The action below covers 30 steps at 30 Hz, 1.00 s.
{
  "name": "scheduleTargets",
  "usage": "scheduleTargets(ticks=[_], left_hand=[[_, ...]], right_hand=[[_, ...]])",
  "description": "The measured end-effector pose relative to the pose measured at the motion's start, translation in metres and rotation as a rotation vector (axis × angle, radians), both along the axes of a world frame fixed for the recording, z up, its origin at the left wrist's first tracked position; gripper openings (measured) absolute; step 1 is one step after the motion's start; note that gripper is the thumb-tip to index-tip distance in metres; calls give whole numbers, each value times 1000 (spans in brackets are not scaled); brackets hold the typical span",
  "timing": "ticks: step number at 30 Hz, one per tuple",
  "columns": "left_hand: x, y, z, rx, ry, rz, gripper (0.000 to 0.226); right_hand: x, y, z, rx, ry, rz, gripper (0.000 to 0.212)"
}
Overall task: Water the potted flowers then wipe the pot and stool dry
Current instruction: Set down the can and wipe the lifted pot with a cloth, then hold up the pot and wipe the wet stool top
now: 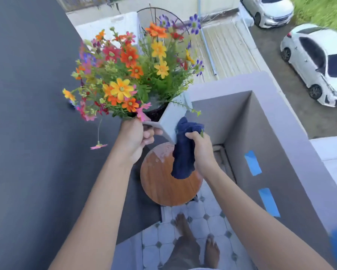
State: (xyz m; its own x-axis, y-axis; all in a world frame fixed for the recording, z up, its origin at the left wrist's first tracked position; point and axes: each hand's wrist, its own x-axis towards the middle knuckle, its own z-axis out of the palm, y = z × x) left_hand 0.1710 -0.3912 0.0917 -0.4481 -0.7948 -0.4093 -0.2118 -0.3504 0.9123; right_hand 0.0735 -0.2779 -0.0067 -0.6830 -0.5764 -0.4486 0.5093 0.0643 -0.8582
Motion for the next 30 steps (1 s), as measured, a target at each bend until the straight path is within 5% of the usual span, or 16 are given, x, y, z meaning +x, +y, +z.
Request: scheduleTargets(ticks=[4,8,15,23,30], left_hand=[[6,-32,-21,41,12,-10,25],[7,-49,-52,-1,-53,-21,24],[24,-72,-92,19,-53,53,25],[30,-75,-109,50,-43,50,22],[33,-78,-108,46,-47,55,23]], right_hand=[[11,-22,-56,245,-91,170,17],[33,-63,-95,277,-62,256,27],[74,-114,-173,550,597,753,34],[126,-100,-238,624,1179,810,22],[108,-96,-249,544,1307,895,23]])
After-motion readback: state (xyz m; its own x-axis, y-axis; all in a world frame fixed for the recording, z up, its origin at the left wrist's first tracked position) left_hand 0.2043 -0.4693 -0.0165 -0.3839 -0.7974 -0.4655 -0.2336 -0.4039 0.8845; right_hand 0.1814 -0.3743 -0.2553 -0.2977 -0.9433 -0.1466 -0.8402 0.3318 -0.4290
